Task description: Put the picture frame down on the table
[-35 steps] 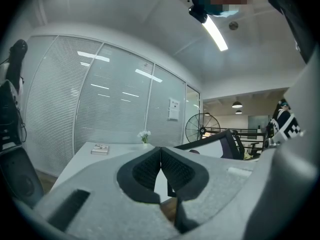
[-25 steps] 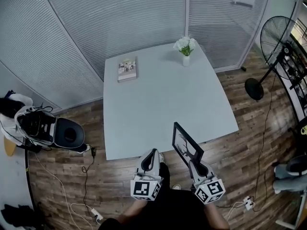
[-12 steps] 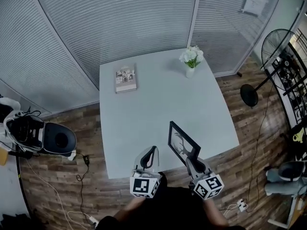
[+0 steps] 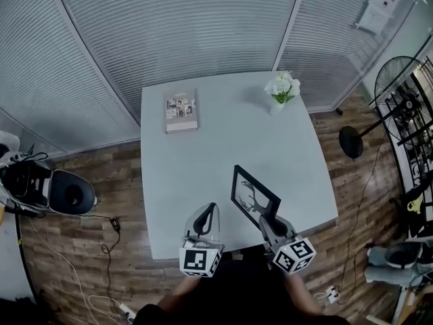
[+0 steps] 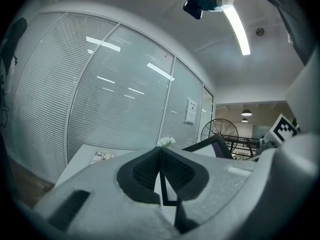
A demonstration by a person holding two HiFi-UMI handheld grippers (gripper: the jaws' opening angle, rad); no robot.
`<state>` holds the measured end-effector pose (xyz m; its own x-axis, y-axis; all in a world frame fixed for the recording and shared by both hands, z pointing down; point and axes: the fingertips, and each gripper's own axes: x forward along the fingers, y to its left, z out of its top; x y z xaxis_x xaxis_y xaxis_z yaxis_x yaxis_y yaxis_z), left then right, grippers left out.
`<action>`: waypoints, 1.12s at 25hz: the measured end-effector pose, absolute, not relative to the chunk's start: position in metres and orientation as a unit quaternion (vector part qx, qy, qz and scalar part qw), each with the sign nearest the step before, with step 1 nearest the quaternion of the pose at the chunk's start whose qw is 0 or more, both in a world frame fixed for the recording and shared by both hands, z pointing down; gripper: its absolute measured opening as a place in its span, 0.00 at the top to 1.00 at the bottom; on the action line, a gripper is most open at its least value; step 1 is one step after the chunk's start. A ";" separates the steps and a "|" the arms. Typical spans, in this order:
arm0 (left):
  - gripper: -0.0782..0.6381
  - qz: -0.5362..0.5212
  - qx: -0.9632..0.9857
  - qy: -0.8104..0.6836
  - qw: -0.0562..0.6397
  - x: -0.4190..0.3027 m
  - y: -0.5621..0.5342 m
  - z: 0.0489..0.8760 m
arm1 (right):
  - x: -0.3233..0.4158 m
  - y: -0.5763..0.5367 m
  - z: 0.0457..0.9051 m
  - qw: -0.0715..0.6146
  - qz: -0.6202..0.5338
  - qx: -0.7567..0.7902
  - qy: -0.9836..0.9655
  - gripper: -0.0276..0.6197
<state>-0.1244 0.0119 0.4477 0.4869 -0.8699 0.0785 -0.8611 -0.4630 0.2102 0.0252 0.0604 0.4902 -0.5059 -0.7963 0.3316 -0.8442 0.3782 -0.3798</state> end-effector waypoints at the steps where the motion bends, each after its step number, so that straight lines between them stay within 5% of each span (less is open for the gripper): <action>1: 0.87 -0.020 0.854 -0.509 0.109 -0.124 0.010 0.446 | 0.024 0.056 0.491 0.047 0.260 0.489 -0.831 0.88; 28: 0.87 -0.003 0.802 -0.586 0.116 -0.085 -0.106 0.459 | 0.074 -0.115 0.573 0.057 0.403 0.323 -0.854 0.88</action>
<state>-0.0855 -0.1057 0.4589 0.3127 -0.9408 0.1313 -0.9392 -0.2855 0.1907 0.0742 -0.1148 0.5731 -0.7851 -0.5053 0.3582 -0.5978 0.4669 -0.6516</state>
